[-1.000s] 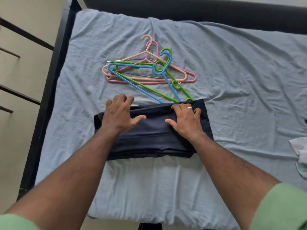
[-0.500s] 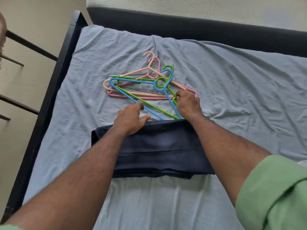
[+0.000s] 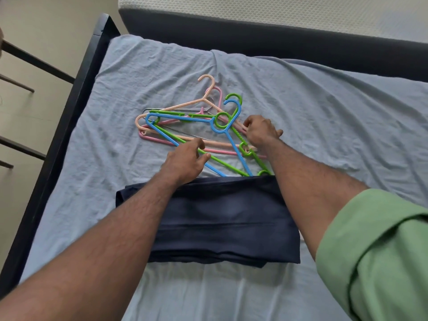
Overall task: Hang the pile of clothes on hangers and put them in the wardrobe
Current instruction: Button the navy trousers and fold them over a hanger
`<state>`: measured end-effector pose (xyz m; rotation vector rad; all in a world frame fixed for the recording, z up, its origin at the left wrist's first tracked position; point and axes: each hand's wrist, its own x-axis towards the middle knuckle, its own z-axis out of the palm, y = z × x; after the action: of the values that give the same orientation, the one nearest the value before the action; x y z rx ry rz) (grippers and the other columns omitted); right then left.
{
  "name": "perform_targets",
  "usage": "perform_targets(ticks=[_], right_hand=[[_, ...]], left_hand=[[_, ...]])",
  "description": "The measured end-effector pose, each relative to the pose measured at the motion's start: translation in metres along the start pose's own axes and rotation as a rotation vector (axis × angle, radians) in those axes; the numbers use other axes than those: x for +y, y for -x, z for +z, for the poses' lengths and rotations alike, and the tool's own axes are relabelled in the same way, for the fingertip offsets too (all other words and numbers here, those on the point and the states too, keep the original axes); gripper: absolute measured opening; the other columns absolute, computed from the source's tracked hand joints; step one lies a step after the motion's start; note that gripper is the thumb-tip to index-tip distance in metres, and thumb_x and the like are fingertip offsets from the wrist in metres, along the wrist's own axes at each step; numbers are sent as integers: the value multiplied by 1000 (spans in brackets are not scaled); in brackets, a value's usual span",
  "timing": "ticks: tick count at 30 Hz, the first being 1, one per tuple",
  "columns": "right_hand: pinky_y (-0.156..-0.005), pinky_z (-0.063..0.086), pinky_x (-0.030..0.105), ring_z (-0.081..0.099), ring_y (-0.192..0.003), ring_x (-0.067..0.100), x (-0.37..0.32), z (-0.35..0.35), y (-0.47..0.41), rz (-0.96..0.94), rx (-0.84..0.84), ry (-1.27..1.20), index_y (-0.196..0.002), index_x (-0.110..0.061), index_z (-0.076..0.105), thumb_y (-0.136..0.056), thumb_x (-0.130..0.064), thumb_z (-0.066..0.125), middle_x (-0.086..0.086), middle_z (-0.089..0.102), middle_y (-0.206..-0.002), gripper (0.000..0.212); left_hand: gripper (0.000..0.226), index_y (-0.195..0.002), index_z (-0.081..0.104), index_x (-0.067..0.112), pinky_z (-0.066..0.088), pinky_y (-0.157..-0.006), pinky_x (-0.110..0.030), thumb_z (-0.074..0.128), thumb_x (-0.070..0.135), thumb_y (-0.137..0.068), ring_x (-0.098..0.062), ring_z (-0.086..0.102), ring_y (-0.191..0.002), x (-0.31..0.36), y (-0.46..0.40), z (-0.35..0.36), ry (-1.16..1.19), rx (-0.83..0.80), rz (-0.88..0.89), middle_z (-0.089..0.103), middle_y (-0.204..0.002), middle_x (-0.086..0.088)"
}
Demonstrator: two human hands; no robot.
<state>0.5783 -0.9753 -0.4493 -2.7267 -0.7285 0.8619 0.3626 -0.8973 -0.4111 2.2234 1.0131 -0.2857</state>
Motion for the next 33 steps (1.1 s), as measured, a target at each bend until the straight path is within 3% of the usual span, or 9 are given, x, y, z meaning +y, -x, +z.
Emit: perform_targets(ticks=[4,7,11,14,17,20,27,30,33], right_hand=[[-96,48,44,63,-106,28,7,3,-1,-57,-27,-59,-99,-30,68,-93,-26,63,4,68,-110,9],[-76,62,39,73,-79,23,10,-2,-4,-78,-86,-177,-85,-22,67,-85,-29,78,4,73,-88,13],[-57,61,31,73,-61,17,6,-6,-6,-80,-270,-218,-89,-18,70,-83,-19,83,9,75,-82,15],[-61,62,35,74,-64,21,-2,-2,-2,-109,-319,-142,-84,-21,70,-70,-33,93,5,74,-79,29],[-80,58,36,70,-89,28,-8,11,4,-172,-149,106,-88,-26,72,-78,-29,83,4,72,-99,15],[-82,51,34,66,-102,33,-8,26,12,-180,-41,90,-97,-25,72,-85,-20,68,10,69,-109,13],[-70,43,40,62,-87,37,8,1,16,-147,440,-378,-90,-9,62,-97,-23,56,18,68,-89,17],[-69,44,40,60,-84,35,14,-37,13,-288,478,-323,-91,-10,60,-98,-24,54,13,67,-88,17],[-66,45,37,61,-78,31,24,-70,18,-467,468,-193,-93,-12,60,-100,-26,54,10,67,-86,18]], left_hand=[[23,-119,55,23,48,-95,-47,52,38,-102,-27,59,-103,7,-4,5,-2,-29,-17,65,-112,-3],[17,-115,56,22,48,-92,-45,49,33,-103,-28,58,-102,10,-6,8,-21,-26,-9,65,-111,-6],[18,-118,55,22,48,-93,-46,48,29,-104,-28,58,-105,7,-6,12,-41,-51,-16,64,-113,-6],[20,-119,57,21,47,-97,-46,49,30,-103,-29,59,-109,4,-5,13,-46,-58,-39,65,-116,-6],[22,-120,57,20,48,-97,-48,52,31,-102,-31,60,-108,0,-6,13,-32,-64,-52,66,-116,-9],[22,-118,59,20,48,-97,-48,55,31,-99,-33,60,-108,-3,-5,13,-31,-62,-52,67,-114,-10],[17,-110,57,23,52,-90,-47,56,36,-98,-33,62,-100,-8,11,11,21,-52,-57,69,-107,-8],[21,-114,58,21,50,-92,-46,57,35,-98,-30,61,-102,-1,21,7,70,-2,-41,64,-101,0],[36,-125,57,20,46,-98,-49,64,37,-94,-27,55,-115,9,31,-6,75,117,13,59,-118,-3]])
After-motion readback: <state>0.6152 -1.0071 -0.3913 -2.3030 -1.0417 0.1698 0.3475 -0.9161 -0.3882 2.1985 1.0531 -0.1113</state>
